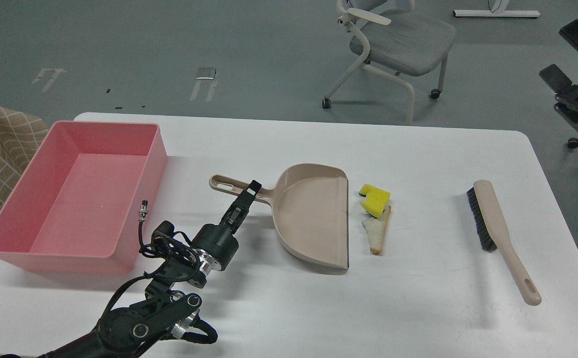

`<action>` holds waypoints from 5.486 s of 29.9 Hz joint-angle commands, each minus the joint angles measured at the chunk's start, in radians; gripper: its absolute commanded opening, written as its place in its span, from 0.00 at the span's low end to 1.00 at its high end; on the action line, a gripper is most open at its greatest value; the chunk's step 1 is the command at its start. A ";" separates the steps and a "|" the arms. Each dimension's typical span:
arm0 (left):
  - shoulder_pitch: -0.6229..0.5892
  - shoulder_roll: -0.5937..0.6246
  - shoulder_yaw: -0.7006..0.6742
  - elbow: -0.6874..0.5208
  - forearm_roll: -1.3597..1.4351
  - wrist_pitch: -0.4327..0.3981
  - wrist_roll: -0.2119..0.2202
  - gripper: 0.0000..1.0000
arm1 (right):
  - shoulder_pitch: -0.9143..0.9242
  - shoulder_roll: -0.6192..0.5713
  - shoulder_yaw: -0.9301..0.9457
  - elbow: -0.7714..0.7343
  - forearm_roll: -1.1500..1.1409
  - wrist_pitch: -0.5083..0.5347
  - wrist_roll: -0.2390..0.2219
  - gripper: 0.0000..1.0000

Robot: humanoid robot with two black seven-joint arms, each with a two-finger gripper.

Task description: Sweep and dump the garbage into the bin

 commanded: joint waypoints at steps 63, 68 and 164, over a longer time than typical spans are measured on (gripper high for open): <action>-0.092 -0.007 0.146 0.120 0.000 0.000 0.009 0.20 | -0.301 -0.268 -0.196 -0.084 -0.628 0.000 0.177 0.98; -0.100 -0.008 0.146 0.135 0.000 -0.002 0.009 0.20 | -0.274 -0.240 -0.204 -0.147 -0.635 0.000 0.174 0.98; -0.152 0.045 0.221 0.091 0.008 0.046 0.060 0.16 | -0.088 -0.182 -0.542 -0.290 -0.811 0.000 0.120 0.64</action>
